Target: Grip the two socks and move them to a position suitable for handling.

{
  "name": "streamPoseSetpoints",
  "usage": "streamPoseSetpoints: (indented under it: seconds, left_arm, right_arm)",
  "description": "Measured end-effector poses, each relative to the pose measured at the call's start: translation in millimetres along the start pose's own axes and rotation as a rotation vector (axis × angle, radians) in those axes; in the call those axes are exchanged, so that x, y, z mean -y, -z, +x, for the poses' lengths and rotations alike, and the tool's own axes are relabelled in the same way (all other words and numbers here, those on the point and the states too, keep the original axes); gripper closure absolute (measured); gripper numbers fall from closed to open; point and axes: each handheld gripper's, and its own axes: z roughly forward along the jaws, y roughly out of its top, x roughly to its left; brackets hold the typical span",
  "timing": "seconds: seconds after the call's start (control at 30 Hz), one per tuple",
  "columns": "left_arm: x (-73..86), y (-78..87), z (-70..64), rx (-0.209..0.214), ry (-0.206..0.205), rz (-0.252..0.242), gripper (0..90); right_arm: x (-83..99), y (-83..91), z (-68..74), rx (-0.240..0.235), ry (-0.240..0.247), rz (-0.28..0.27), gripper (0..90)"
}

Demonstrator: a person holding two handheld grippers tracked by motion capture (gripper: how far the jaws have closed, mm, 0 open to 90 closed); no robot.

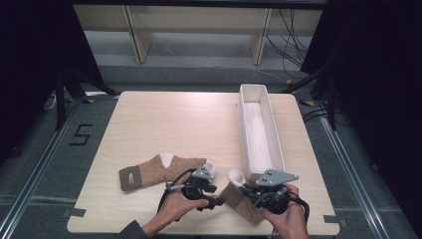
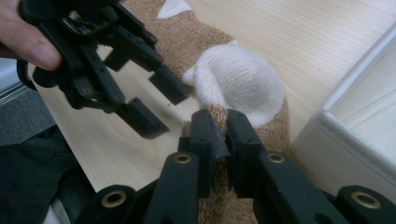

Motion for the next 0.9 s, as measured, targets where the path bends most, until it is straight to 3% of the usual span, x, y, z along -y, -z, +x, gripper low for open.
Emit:
streamPoseSetpoints:
  seconds: [0.03, 0.27, 0.4, 0.5, 0.53, 0.6, 0.67, 0.73, 0.8, 0.83, 0.87, 0.9]
  left_arm:
    - [-1.0, -4.1, 1.6, 0.003, 0.018, -0.005, 43.5]
    - [-1.8, -16.9, 2.1, -0.006, 0.01, 0.005, 46.7]
    - [-1.3, -21.6, 1.8, -0.007, 0.004, 0.016, 51.6]
    - [-0.3, -27.7, 0.3, -0.025, -0.018, 0.019, 65.8]
    - [-0.7, -28.7, 0.9, -0.017, -0.025, 0.014, 69.8]
    - [-0.8, -28.2, 0.9, -0.025, -0.028, 0.001, 74.1]
    - [-0.2, -21.7, -0.9, -0.053, -0.065, -0.023, 78.3]
    - [0.1, -18.3, -2.3, -0.058, -0.073, -0.037, 80.0]
    - [0.6, -0.5, -6.0, -0.056, -0.091, -0.072, 80.3]
    - [0.6, -0.5, -6.0, -0.056, -0.091, -0.072, 80.3]
    - [1.9, 16.6, -9.1, -0.076, -0.114, -0.1, 80.5]
    - [1.9, 16.6, -9.1, -0.076, -0.114, -0.1, 80.6]
  right_arm:
    - [-0.2, -0.4, -1.1, 0.0, 0.014, -0.006, 82.5]
    - [-0.3, -1.5, -2.0, 0.003, 0.024, -0.011, 82.4]
    - [0.2, -1.0, -1.8, -0.005, 0.004, -0.004, 82.4]
    - [0.5, -1.6, -2.4, -0.006, 0.004, 0.0, 82.3]
    - [1.1, -0.8, 0.4, -0.004, -0.034, 0.016, 82.3]
    - [0.7, -0.1, -2.5, 0.0, -0.008, 0.006, 82.3]
    - [0.3, 1.8, -2.4, -0.001, -0.017, -0.003, 82.3]
    - [-1.5, 5.0, -3.8, -0.011, -0.011, -0.017, 82.4]
    - [-3.5, 10.4, -3.9, -0.001, -0.002, -0.035, 82.4]
    - [-3.5, 10.4, -3.9, -0.001, -0.002, -0.035, 82.4]
    - [-5.8, 15.4, -3.0, -0.009, -0.001, -0.062, 82.4]
    - [-5.8, 15.4, -3.0, -0.009, -0.001, -0.062, 82.4]
